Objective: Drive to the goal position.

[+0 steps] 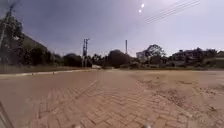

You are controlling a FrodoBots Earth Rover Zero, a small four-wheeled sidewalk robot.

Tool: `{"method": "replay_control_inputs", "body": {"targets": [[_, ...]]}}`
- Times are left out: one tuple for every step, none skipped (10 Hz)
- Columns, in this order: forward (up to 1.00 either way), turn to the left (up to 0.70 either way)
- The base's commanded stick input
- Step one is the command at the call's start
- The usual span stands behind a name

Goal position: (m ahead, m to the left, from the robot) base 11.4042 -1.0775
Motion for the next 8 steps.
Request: {"method": "replay_control_inputs", "body": {"targets": [[0.30,0.73],[0.30,0.44],[0.30,0.12],[0.30,0.00],[0.30,0.00],[0.30,0.00],[0.30,0.00],[0.30,0.00]]}}
